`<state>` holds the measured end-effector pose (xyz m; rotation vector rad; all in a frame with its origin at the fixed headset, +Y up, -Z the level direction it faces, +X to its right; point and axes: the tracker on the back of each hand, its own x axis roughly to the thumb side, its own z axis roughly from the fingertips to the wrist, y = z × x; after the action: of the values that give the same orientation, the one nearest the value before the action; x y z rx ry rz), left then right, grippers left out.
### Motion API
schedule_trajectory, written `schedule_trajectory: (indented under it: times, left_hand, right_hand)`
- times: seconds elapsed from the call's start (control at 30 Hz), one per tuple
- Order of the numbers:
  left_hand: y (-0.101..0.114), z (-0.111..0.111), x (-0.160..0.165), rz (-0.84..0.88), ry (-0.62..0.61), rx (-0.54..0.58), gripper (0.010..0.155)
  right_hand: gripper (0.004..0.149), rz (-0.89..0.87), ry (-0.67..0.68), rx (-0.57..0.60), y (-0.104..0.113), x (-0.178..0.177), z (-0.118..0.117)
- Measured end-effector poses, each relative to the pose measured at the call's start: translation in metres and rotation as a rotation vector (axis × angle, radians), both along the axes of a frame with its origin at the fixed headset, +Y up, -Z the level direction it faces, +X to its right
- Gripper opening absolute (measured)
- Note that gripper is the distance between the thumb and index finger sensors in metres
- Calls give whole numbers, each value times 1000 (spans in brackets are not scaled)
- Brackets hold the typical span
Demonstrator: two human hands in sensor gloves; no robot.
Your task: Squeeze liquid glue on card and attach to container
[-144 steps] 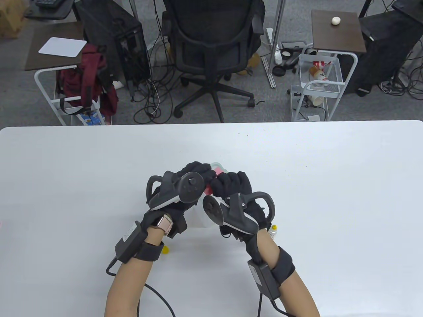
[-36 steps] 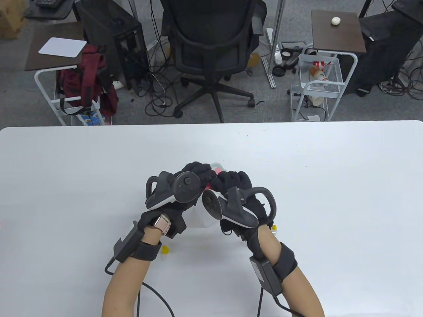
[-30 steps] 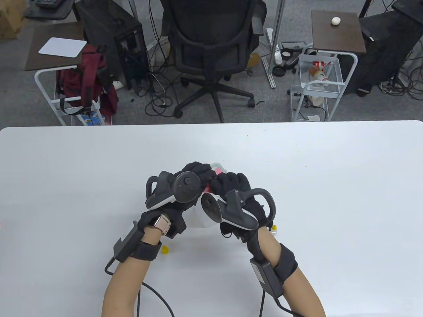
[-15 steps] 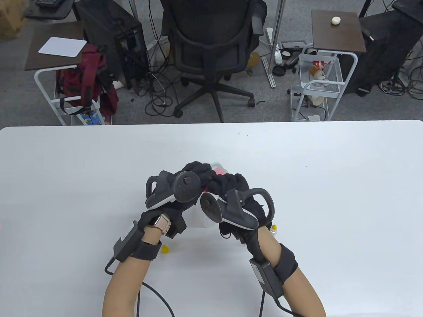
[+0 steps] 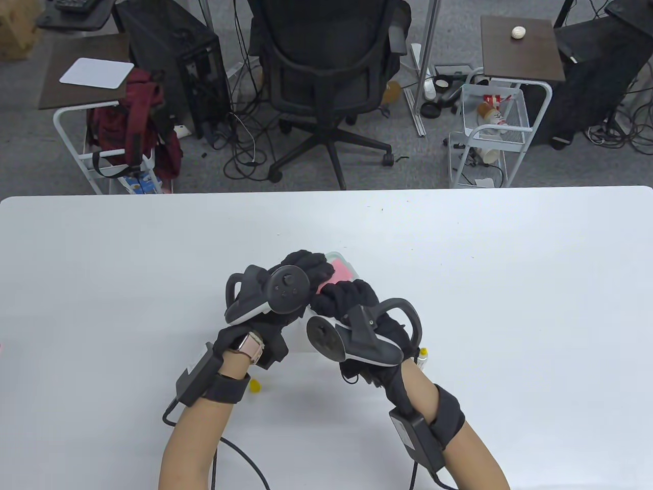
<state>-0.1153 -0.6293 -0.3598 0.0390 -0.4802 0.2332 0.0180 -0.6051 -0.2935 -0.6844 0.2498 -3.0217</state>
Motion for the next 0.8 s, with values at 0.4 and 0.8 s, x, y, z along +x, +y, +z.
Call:
schedule_trajectory:
  times: [0.4,0.8]
  left_hand:
    - [0,0,0,-2,-4,3,44]
    - [0,1,0,-6,1,6,44]
  right_hand:
    - [41,81,-110,46,-8,0,-13]
    - [41,43,-88,-17,-4,6,-13]
